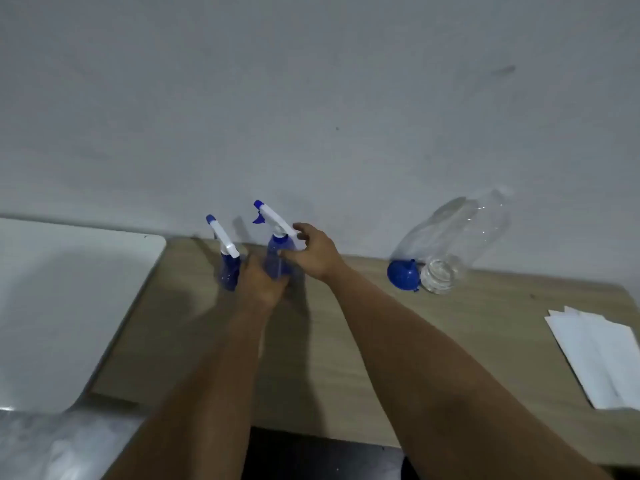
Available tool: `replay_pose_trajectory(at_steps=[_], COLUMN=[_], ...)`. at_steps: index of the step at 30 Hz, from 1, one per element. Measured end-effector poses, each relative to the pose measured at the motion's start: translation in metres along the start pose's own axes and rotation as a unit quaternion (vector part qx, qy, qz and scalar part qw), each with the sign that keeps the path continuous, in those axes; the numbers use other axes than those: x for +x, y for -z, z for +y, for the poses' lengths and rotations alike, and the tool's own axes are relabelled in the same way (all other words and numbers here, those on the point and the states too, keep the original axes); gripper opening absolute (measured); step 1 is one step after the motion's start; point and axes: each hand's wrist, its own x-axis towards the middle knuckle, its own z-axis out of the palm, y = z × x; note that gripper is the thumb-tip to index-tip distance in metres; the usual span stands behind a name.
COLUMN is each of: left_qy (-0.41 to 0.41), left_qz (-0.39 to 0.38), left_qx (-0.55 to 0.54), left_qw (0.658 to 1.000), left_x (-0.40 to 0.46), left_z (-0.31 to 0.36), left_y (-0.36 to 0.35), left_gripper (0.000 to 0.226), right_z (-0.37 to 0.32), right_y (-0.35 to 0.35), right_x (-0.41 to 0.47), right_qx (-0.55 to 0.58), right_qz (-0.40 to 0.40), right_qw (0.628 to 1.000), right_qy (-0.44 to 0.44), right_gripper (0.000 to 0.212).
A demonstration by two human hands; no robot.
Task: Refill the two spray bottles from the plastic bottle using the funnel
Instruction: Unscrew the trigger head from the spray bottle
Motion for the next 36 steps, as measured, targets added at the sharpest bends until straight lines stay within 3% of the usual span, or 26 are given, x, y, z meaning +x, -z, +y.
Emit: replay_pose_trajectory(at_steps=[4, 8, 15, 21, 26, 36], left_qy=[0.024, 0.019, -0.012, -0.020, -0.013, -0.054], left_qz=[0.007, 0.006, -0.078, -0.115, -0.140, -0.169], left_qx=[-0.053, -0.072, -0.172, -0.160, -0.171, -0.132], left_qw=[0.998, 0.997, 0.982, 0.980, 0.975, 0.975], left_x=[0.024, 0.013, -0.050, -0.116, -0.164, -0.186], left_z=[-0.008, -0.002, 0.037, 0.055, 0.038, 0.031], left_y=[-0.006, -0.014, -0.046, -0.084, -0.104, -0.103], left_gripper=[0.029, 0.028, 0.037, 0.050, 0.045, 0.048], right_z=[0.004, 0.008, 0.026, 0.056, 0.083, 0.097], right_y=[-0.028, -0.022, 0.039, 0.074, 0.069, 0.057], right_x=[0.009, -0.007, -0.077, -0.149, -0.201, -0.230], right_qx=[0.044, 0.056, 0.041, 0.033, 0.054, 0.074], right_qz=[0.035, 0.069, 0.105, 0.139, 0.149, 0.185], right_qw=[0.998, 0.995, 0.993, 0.990, 0.987, 0.980], right_qy=[0.032, 0.042, 0.027, 0.014, 0.001, 0.010], right_gripper=[0.038, 0.022, 0.019, 0.036, 0.046, 0.034])
